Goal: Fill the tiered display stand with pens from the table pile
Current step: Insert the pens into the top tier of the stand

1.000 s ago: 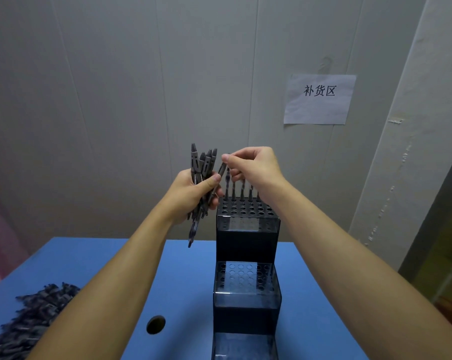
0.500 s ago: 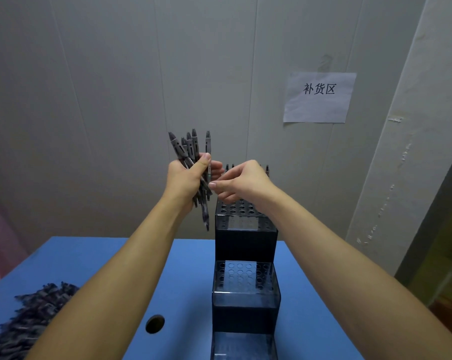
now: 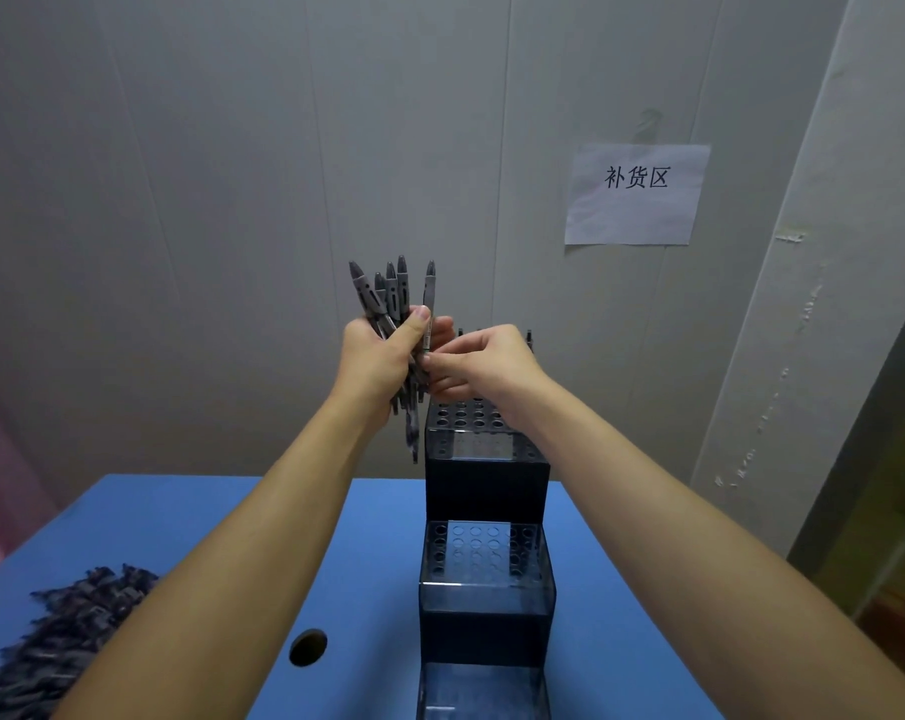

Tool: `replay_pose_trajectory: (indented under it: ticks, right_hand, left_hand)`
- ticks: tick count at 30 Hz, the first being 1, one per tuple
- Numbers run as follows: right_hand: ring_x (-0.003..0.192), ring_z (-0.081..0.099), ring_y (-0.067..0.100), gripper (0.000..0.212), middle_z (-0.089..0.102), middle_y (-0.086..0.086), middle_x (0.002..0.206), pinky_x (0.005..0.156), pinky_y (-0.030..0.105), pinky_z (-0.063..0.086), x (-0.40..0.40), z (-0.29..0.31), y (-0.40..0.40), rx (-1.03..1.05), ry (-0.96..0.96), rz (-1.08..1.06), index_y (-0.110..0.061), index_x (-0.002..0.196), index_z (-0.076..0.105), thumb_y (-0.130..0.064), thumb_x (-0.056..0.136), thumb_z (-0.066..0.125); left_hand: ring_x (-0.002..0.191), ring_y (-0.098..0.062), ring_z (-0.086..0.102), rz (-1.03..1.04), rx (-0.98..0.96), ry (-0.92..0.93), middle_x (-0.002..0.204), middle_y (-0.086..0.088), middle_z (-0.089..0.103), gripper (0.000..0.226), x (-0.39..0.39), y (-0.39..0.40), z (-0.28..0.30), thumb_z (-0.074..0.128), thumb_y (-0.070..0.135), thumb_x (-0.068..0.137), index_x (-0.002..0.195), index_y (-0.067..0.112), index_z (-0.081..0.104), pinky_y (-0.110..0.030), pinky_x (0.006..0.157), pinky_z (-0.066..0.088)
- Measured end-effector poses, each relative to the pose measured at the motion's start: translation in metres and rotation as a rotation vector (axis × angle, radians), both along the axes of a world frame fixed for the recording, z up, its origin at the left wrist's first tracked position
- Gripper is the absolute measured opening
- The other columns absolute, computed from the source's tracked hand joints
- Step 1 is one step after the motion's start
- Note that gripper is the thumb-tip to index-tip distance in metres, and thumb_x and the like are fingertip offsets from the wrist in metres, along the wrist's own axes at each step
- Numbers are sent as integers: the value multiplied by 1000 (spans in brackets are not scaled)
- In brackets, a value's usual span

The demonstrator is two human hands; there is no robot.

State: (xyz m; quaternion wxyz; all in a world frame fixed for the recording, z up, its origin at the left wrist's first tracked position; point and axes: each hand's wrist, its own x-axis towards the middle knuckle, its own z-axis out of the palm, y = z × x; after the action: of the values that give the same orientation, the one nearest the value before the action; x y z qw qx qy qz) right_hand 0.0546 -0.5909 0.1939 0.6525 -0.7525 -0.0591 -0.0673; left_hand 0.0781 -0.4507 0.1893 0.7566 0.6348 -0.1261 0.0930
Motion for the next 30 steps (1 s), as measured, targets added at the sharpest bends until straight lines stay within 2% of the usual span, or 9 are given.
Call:
replay_pose_trajectory:
  ticks: [6,9,12,18,22,24,27,30]
  right_hand:
    - [73,78,26,11,77,13,78,72,37,65,0,2,-18,-110,-39,-95,-3,86,78,-12,83,83]
    - [71,78,26,3,77,15,78,67,36,64,-3,11,-38,-162,-57,-134,-4,83,75,-6,84,75]
    - [59,71,23,5,73,12,68,60,32,58,-6,23,-55,-186,-100,-148,-2,80,74,-4,84,71]
    - [52,54,17,8,62,2,58,50,27,48,0,29,-61,-53,-177,-216,-1,78,76,-9,81,79]
    - [56,60,19,18,67,5,62,57,31,55,4,24,-50,51,-217,-216,-4,75,75,-18,83,84]
    - [57,64,21,22,69,7,63,62,35,60,5,23,-43,59,-236,-256,-5,73,75,-21,86,82]
    - [56,70,20,29,73,10,64,63,38,64,8,22,-31,-132,-299,-375,-4,71,74,-26,90,78]
    - [58,74,19,31,73,10,62,69,39,65,15,21,-20,-416,-321,-458,-4,73,76,-29,91,76]
  left_hand:
    - [94,-29,78,41,-38,-63,99,-15,79,20,4,8,-1,58,14,104,109,-3,68,-41,86,63]
    - [89,-35,77,100,-141,-29,95,-22,77,19,14,23,-3,58,12,104,108,-6,64,-43,82,64]
    - [80,-35,77,159,-212,16,85,-20,77,18,22,36,-6,59,11,104,102,-6,63,-44,79,65]
    - [66,-27,76,199,-279,37,82,-21,73,18,23,35,-11,58,9,104,92,-4,61,-39,71,65]
    - [62,-24,73,205,-277,70,72,-12,74,19,23,39,-17,60,12,104,91,-2,62,-36,67,65]
    - [55,-20,67,208,-335,117,64,-7,69,18,28,45,-20,63,12,102,88,2,61,-33,60,62]
    - [47,-14,53,188,-464,196,56,-1,58,21,37,57,-26,65,12,100,81,9,58,-25,49,49]
    - [45,-13,49,149,-564,250,53,2,50,27,47,70,-32,64,13,101,77,12,52,-24,47,45]
